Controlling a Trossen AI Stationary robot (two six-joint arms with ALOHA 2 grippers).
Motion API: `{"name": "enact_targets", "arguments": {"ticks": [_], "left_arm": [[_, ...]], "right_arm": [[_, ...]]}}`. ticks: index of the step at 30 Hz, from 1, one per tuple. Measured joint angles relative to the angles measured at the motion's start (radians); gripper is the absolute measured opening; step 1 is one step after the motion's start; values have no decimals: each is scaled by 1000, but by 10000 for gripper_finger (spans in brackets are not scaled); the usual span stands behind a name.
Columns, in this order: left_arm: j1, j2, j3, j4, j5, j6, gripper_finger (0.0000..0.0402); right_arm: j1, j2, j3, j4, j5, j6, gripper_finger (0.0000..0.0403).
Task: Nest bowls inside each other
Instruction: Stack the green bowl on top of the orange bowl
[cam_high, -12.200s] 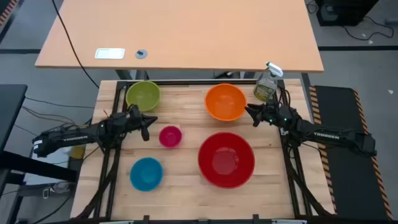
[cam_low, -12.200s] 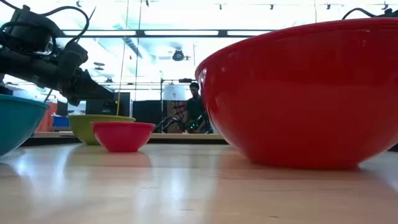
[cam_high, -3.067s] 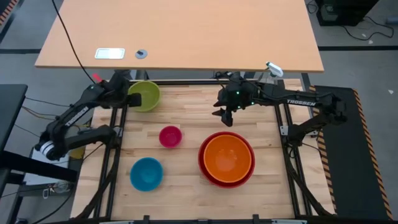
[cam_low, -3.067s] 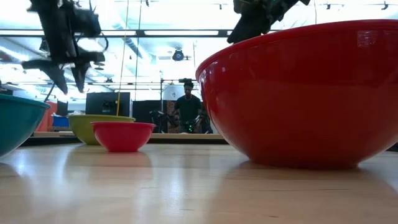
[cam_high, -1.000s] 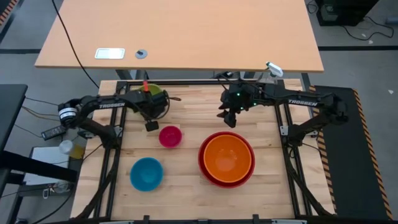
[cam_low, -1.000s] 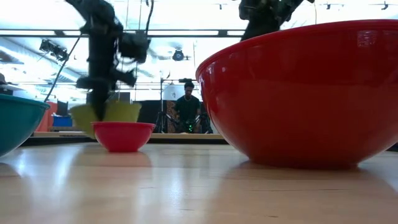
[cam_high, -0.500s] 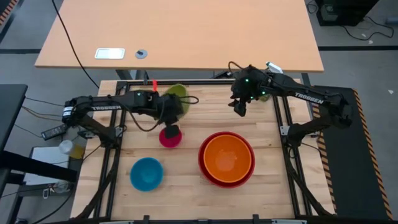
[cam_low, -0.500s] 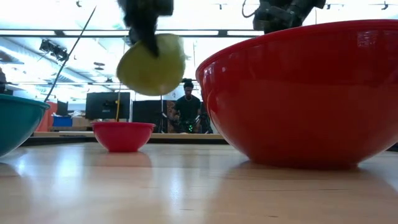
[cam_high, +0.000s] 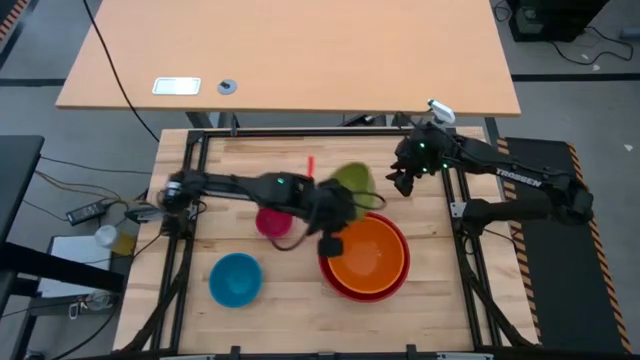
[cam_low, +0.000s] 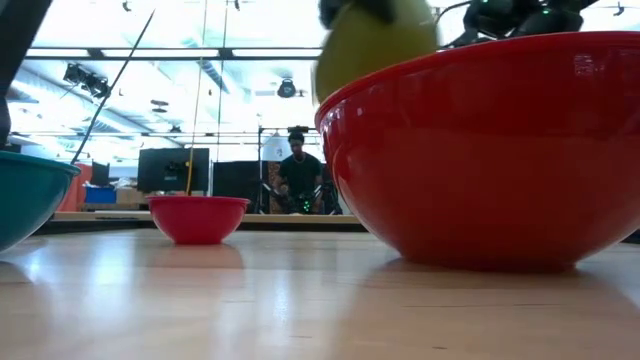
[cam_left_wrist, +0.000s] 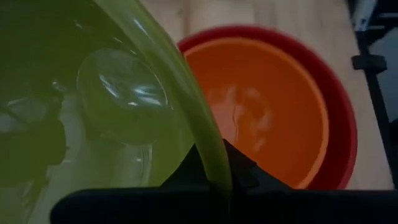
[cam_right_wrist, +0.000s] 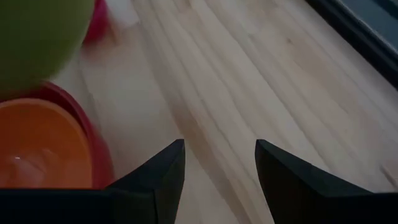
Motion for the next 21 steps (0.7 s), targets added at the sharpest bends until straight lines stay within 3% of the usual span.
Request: {"name": "enact_targets", "arguments": {"ticks": [7, 21], "left_arm": [[-48, 174, 213, 3, 115, 247, 8], [-113, 235, 149, -33, 184, 543, 9]], "right_arm": [[-21, -113, -10, -64, 75, 7, 201], [-31, -191, -10, -88, 73, 52, 201]]}}
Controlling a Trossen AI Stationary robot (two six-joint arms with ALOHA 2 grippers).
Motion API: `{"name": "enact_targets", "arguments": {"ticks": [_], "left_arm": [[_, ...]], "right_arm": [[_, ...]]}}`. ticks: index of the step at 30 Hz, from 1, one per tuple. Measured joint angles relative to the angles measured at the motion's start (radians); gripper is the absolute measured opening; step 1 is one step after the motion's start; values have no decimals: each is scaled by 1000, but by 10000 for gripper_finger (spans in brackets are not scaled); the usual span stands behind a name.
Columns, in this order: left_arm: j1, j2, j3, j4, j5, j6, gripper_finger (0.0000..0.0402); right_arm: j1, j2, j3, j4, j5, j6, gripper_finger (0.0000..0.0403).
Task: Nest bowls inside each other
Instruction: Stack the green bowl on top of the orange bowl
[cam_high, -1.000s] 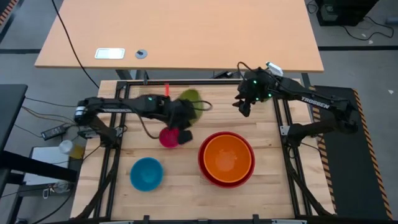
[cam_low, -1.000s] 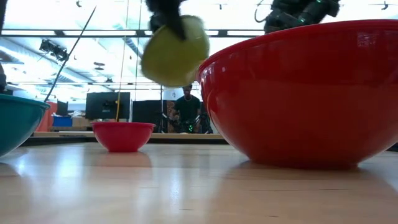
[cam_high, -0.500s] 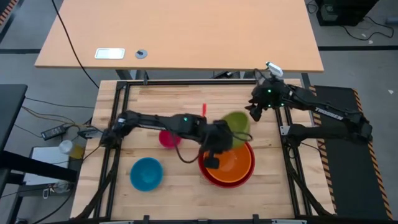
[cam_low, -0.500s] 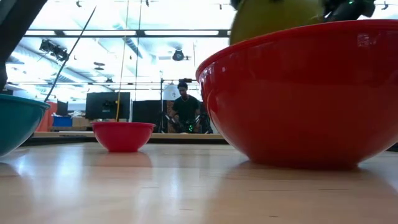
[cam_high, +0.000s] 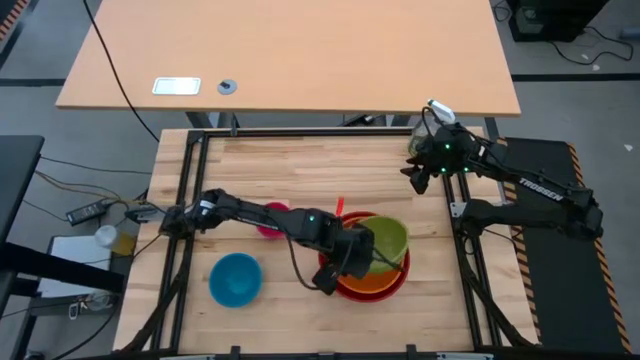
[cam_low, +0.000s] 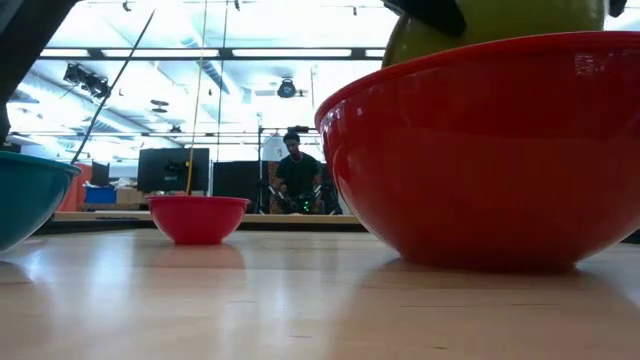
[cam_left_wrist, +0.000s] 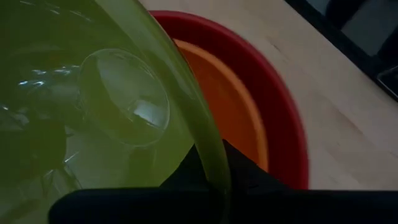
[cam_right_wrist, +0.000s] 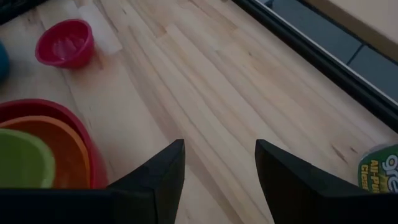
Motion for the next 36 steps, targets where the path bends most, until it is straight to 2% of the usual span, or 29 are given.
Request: {"name": "enact_targets", "arguments": {"ticks": [5, 9, 19, 25, 32, 36], "left_arm": [[-20, 0, -1, -2, 1, 2, 9], [-26, 0, -2, -8, -6, -69, 24], [-24, 0, -2, -12, -6, -145, 139], [-17, -1, -2, -15, -5, -262, 180], [0, -1, -2, -18, 88, -468, 191], [13, -2, -2, -30, 104, -499, 184]], "right_arm": [[0, 1, 0, -1, -4, -1, 201], [0, 1, 0, 2, -3, -8, 201], [0, 2, 0, 3, -2, -10, 201], [0, 2, 0, 4, 1, -10, 201], [0, 3, 0, 5, 4, -11, 201], [0, 14, 0, 19, 4, -11, 201]]}}
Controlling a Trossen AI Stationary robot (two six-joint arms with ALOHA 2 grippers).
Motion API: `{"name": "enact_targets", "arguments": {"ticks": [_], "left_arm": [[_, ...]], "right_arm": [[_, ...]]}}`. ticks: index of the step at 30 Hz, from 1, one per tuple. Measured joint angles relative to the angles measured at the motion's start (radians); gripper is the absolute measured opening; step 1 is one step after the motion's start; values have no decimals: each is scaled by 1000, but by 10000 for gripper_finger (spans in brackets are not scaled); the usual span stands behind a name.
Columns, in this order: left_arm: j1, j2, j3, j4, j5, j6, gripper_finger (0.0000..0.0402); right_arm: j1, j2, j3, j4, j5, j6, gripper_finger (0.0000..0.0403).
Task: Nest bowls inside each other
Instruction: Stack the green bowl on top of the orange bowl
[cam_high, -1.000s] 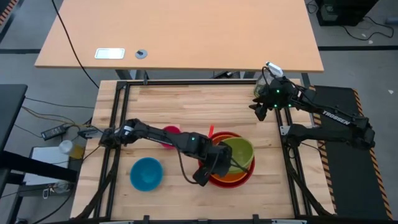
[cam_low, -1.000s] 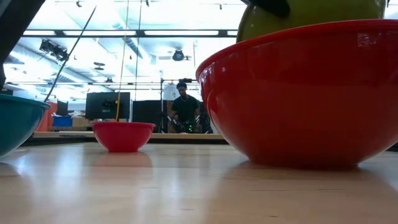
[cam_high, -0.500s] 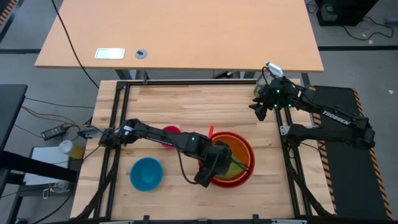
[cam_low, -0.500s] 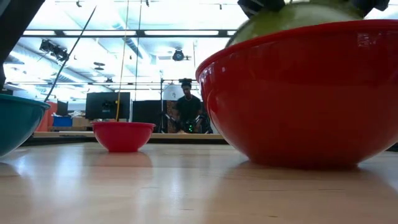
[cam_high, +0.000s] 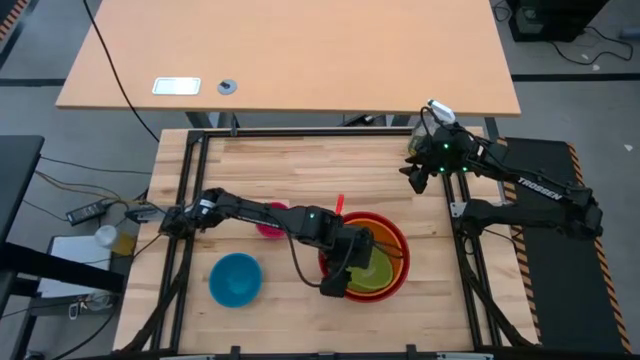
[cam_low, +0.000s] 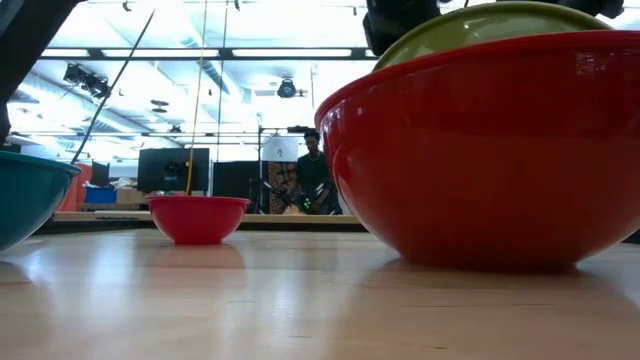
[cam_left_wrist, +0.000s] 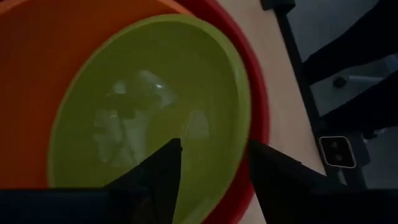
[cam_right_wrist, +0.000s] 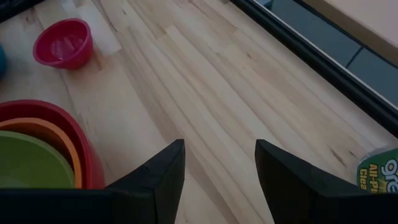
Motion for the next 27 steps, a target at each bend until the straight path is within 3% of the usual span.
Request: {"name": "enact_targets", "arguments": {"ticks": [8, 21, 27], "left_arm": [[6, 0, 0, -45, 2, 29, 181], [6, 0, -129, -63, -6, 56, 181], [22, -68, -127, -50, 7, 51, 181]], "right_arm": [[0, 35, 0, 16, -1, 0, 201], [0, 46, 0, 28, -3, 0, 201], [0, 46, 0, 31, -3, 0, 201]]}}
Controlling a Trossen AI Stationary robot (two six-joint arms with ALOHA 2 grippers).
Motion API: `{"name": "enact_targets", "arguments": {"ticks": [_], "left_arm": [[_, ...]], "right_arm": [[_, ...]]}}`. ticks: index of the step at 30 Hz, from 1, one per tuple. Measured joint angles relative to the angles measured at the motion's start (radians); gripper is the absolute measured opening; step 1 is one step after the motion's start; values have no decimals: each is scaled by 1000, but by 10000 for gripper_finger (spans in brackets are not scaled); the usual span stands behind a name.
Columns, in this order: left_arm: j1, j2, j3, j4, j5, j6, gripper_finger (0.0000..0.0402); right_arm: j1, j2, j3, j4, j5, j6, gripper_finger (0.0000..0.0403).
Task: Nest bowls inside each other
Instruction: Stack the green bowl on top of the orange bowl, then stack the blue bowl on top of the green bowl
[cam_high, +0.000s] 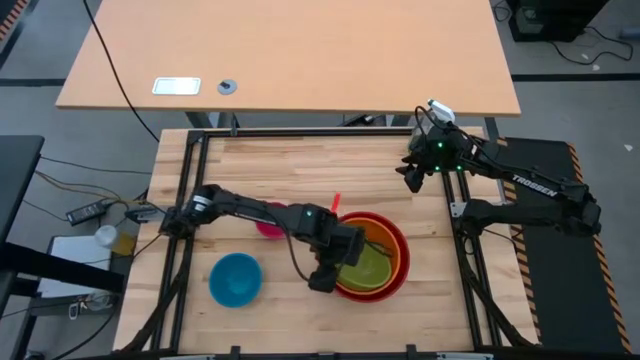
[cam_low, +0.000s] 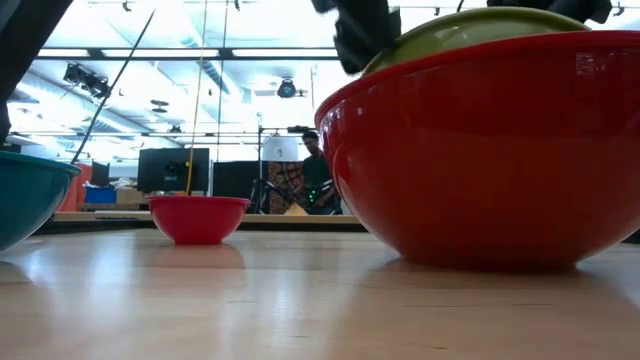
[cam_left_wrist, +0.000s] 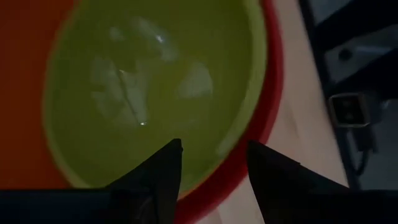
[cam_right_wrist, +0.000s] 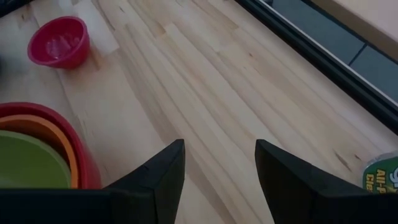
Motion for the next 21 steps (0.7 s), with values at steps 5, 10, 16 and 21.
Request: {"name": "enact_targets", "arguments": {"ticks": [5, 10, 16, 21], "left_arm": [[21, -51, 0, 46, 0, -21, 181], [17, -34, -8, 97, 5, -22, 181], [-14, 13, -73, 93, 26, 10, 181], [-10, 12, -73, 74, 13, -9, 181]], "right_arm": [[0, 0, 0, 0, 0, 0, 201], [0, 1, 0, 8, 1, 3, 201], [0, 1, -9, 14, 0, 10, 201], [0, 1, -56, 22, -2, 30, 201]]}}
